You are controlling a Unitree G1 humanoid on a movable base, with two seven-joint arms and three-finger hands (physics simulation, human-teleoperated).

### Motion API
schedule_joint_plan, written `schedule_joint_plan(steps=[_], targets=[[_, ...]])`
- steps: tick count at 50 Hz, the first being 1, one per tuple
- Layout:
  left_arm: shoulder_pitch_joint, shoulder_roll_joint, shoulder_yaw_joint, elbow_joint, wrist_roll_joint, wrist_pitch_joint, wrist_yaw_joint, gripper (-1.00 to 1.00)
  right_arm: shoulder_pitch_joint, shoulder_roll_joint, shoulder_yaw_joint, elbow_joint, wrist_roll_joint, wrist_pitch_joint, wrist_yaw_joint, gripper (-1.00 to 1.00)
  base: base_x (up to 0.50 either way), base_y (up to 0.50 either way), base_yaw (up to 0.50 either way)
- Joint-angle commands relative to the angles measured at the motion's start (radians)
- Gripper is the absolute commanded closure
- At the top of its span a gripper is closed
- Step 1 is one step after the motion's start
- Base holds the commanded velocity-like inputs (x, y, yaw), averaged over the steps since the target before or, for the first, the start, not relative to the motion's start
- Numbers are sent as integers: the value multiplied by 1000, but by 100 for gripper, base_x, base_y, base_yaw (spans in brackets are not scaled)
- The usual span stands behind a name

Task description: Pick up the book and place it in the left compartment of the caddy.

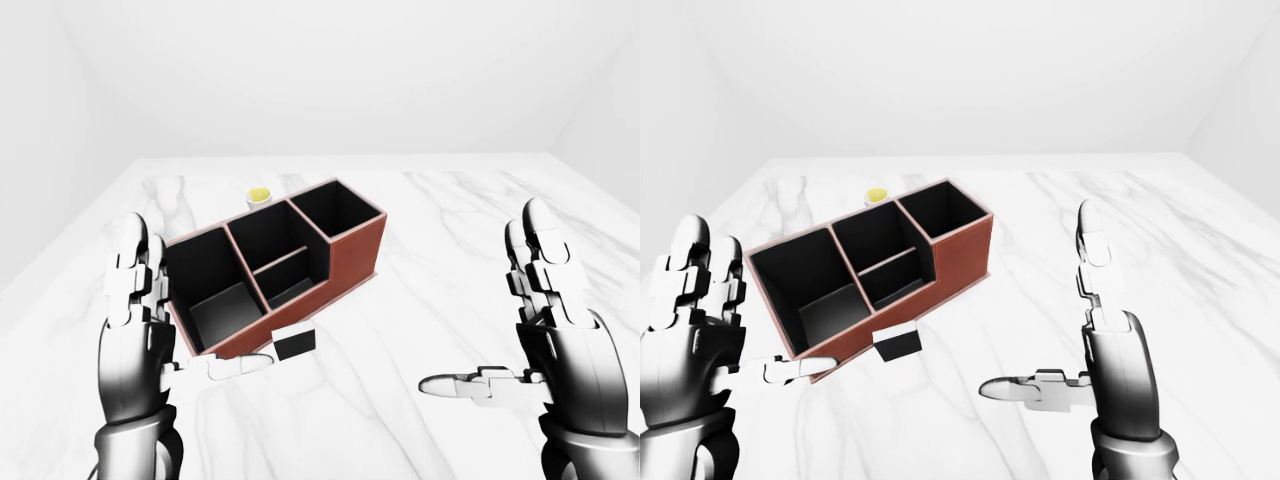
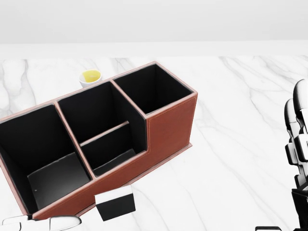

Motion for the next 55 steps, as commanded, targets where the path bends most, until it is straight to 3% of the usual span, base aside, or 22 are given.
schedule_joint_plan(steps=[1,7,20,23,30,34,49,55], targets=[[4,3,-10,-2,9,0,3,-100,2,4,-7,-1,5,0,5,-100,50,19,0],[5,8,-32,6,46,0,16,-100,1,5,-11,-1,11,0,4,-100,50,18,0],[45,65,-186,21,236,0,42,-100,21,21,-29,-1,34,0,6,-100,43,9,0],[56,79,-238,-27,277,0,35,-100,21,23,-23,-1,33,0,7,-100,0,0,0],[64,141,-390,-11,529,0,83,-100,20,16,-19,-1,32,0,3,-100,0,0,0],[75,169,-454,-7,589,0,93,-100,23,18,-24,-1,36,0,5,-100,0,0,0],[76,223,-557,102,759,0,127,-100,20,14,-17,-1,32,0,4,-100,0,0,0],[69,231,-576,160,785,0,137,-100,24,19,-24,-1,35,0,9,-100,0,0,0]])
